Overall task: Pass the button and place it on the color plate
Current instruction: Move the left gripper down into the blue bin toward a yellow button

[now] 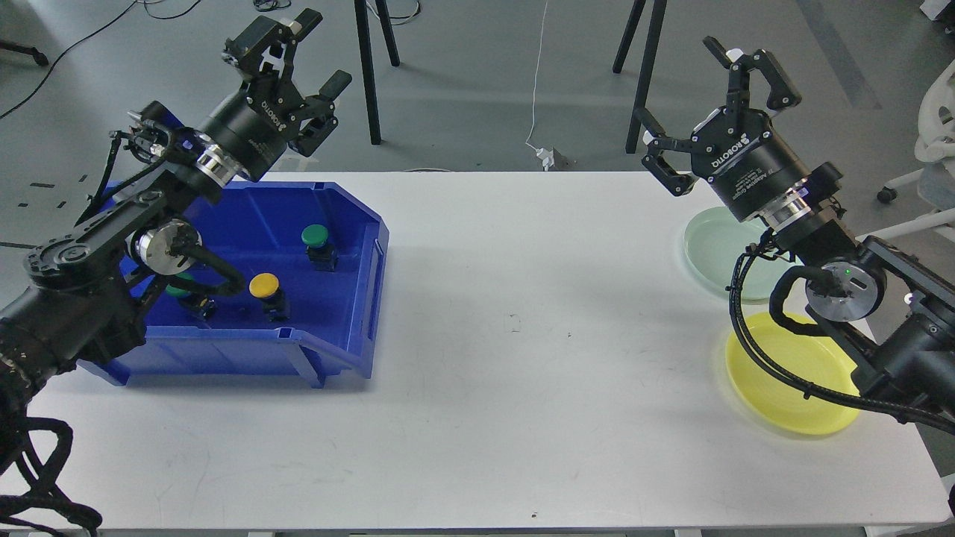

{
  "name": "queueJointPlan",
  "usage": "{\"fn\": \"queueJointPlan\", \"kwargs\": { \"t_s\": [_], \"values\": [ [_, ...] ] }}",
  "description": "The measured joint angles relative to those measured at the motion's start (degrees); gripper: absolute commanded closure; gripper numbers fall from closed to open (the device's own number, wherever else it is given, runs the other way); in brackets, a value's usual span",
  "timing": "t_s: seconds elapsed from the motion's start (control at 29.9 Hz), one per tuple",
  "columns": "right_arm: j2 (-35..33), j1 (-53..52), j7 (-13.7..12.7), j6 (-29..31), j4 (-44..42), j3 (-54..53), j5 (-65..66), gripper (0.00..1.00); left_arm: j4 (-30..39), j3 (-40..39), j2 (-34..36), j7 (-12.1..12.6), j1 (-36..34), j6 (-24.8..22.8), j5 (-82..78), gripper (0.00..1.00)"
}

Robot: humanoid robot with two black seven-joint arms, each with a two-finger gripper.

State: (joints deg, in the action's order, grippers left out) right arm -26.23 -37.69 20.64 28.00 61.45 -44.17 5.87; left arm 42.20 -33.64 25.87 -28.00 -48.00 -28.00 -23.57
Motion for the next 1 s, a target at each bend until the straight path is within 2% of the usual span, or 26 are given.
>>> {"fn": "queueJointPlan", "kwargs": {
  "t_s": [0.27,0.4,0.5,0.6,0.74,0.8,0.94,1.0],
  "values": [
    [0.48,1.44,0.01,0.00,-0.03,-0.52,-0.12,0.01,-0.14,-3.59,0.33,0.00,-0.36,-0.01,1.23,0.14],
    [0.57,1.47,0.01,0.00,-0.04,-0.76,-0.08,0.01,-0.30,-6.63,-1.63,0.00,0.01,0.01,3.88,0.14],
    [0.57,1.52,-0.03,0.00,0.00,-0.80,-0.07,0.01,3.46,-9.70,-3.75,0.00,0.38,0.01,4.73,0.14],
    [0.51,1.79,-0.04,0.00,0.04,-0.91,-0.12,0.01,11.97,-12.36,-3.76,0.00,2.42,0.01,4.70,0.14],
    [0.47,2.28,-0.04,0.00,0.08,-0.92,-0.15,0.01,25.31,-11.60,2.29,0.00,3.54,0.00,-0.74,0.14],
    [0.51,2.38,-0.04,0.00,0.04,-0.92,-0.16,0.01,29.86,-9.26,6.49,0.00,3.42,-0.03,-7.10,0.14],
    [0.57,2.55,-0.02,0.00,0.00,-0.95,-0.16,0.01,34.48,-1.30,16.65,0.00,0.23,1.17,-20.73,0.14],
    [0.57,2.73,-0.02,0.00,-0.01,-1.18,-0.16,0.01,35.13,5.10,21.76,0.00,-3.45,2.24,-27.30,0.14]
  ]
}}
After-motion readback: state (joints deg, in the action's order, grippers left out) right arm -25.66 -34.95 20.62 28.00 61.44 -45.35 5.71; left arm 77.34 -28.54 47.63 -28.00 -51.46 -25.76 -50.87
